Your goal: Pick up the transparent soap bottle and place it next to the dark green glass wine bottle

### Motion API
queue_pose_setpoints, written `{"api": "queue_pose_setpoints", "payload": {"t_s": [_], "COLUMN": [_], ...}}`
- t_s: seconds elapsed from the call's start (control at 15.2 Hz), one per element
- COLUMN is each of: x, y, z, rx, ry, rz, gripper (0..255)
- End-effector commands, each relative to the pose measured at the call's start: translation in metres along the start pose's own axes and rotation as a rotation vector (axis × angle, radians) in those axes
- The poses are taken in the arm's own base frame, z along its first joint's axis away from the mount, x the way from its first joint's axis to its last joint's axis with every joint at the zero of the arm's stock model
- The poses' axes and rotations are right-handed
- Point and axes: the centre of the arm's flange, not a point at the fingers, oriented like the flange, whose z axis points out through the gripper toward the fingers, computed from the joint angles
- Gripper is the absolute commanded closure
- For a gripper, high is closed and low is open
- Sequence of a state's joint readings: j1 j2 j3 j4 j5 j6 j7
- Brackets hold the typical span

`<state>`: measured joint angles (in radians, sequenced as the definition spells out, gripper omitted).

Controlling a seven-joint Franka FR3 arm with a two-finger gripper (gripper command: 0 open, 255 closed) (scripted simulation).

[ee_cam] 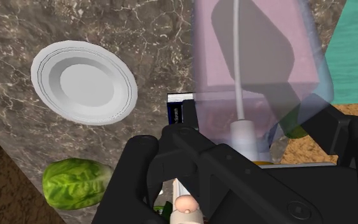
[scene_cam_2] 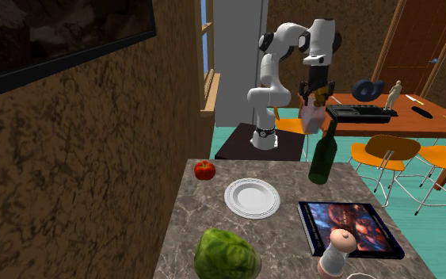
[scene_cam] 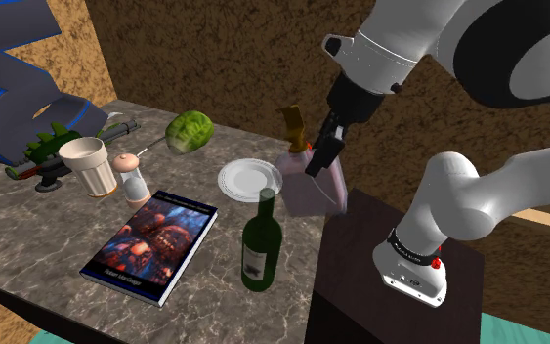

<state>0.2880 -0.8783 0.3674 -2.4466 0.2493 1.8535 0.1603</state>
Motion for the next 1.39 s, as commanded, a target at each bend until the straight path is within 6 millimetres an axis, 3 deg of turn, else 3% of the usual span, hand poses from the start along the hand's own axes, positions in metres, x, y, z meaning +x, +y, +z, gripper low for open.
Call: {"api": "queue_pose_setpoints", "payload": {"t_s": [0.0, 1.32], "x": [-0.003, -0.03], "y": [0.0, 0.001], "z": [0.01, 0.112], "rx": [0.0, 0.0], "ry": [0.001, 0.001], "rz": [0.0, 0.0], "gripper": [255, 255]}}
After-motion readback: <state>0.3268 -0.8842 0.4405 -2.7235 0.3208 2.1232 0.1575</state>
